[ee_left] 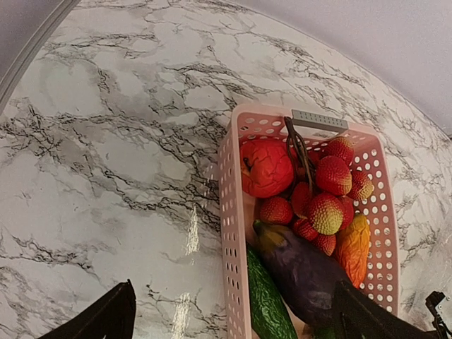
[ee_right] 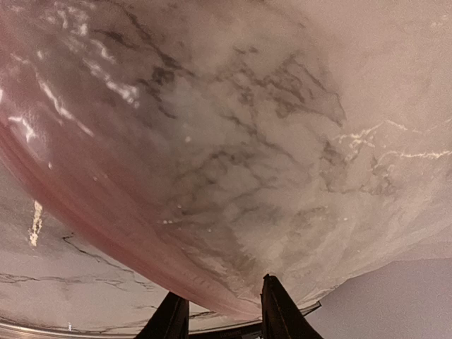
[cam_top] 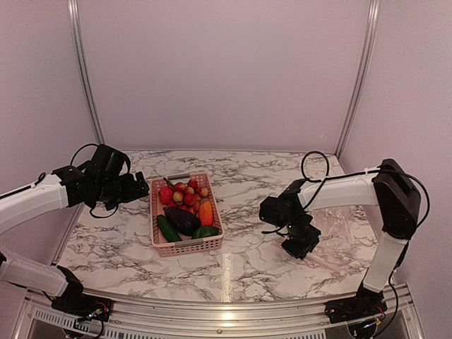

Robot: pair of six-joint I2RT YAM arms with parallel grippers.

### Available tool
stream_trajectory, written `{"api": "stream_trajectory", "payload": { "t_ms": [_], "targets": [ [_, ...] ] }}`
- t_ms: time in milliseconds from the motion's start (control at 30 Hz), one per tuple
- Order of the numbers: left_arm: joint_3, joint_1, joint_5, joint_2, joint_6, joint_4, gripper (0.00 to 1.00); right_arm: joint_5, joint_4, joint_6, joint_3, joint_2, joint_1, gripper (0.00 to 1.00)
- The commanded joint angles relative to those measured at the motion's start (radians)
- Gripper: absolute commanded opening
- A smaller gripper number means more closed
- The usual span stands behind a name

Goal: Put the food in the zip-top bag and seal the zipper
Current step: Pick up the zipper food storage bag from the center of the board.

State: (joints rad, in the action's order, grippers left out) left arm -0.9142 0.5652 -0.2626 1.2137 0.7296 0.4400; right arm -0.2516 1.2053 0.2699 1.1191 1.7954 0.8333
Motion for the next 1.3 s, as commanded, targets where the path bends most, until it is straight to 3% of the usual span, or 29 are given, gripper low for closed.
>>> {"api": "stream_trajectory", "payload": {
  "t_ms": [0,267,433,667,900,1067,1200,1267],
  "targets": [
    [0.027,0.004,-0.012,-0.044,-0.009,-0.018,0.99,-0.052,0.004,0.040,-0.004,0.035,0.008,0.34],
    [0.060,0.004,-0.034,-0.088,-0.025,-0.058,0.98,-0.138,0.032,0.124,0.003,0.116,0.008,0.17],
    [0.058,0.004,-0.042,-0.096,-0.024,-0.075,0.96,-0.210,0.102,0.182,0.091,0.131,0.002,0.04],
    [0.007,0.004,-0.010,-0.069,-0.035,-0.146,0.95,-0.100,0.131,0.155,0.463,0.161,0.029,0.00],
    [-0.181,0.049,0.023,0.047,-0.044,-0.164,0.99,-0.055,0.111,0.071,0.851,0.244,0.028,0.00],
    [-0.256,0.085,0.188,0.130,-0.054,-0.341,0.98,0.008,0.054,0.041,0.980,0.271,0.010,0.00],
    [-0.387,0.160,0.224,0.269,-0.147,-0.328,0.81,0.132,-0.030,0.068,0.985,0.253,-0.017,0.00],
    [-0.434,0.212,0.196,0.319,-0.210,-0.319,0.78,0.184,-0.071,0.075,0.982,0.237,-0.028,0.00]
  ]
}}
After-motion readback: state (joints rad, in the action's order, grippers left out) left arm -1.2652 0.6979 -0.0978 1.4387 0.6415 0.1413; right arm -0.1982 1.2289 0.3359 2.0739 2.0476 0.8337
